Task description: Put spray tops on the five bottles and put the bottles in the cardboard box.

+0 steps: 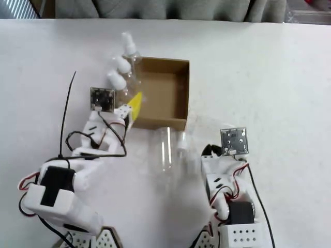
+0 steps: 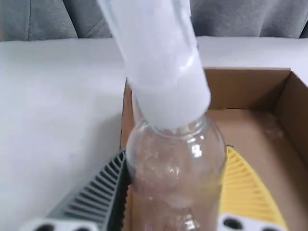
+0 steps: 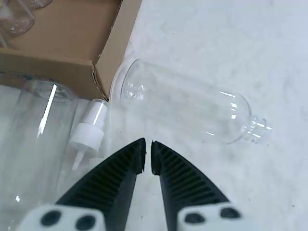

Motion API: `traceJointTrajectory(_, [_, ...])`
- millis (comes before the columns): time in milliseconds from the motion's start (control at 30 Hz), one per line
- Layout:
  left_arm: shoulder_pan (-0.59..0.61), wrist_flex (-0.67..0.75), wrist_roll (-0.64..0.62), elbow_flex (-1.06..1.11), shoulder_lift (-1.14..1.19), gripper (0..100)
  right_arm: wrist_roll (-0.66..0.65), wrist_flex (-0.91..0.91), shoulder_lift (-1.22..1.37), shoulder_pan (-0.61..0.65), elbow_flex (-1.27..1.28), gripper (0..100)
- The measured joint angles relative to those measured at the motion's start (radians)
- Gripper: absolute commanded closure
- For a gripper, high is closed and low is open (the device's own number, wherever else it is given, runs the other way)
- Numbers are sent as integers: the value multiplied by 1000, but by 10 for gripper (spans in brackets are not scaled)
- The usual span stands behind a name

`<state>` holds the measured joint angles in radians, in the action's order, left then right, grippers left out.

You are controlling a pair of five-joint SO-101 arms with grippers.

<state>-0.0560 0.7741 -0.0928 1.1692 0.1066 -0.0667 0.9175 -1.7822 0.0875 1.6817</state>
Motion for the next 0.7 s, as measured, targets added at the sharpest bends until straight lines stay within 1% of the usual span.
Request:
traceJointTrajectory(100, [0,-8,0,0,0,614,0,0,0,0,0,984])
traceJointTrajectory(200, [0,-8,0,0,0,591,0,0,0,0,0,984])
traceJointTrajectory(600, [0,-9,0,3,-8,589,0,0,0,0,0,984])
traceJointTrajectory(700, [6,-49,0,44,-68,589,0,0,0,0,0,984])
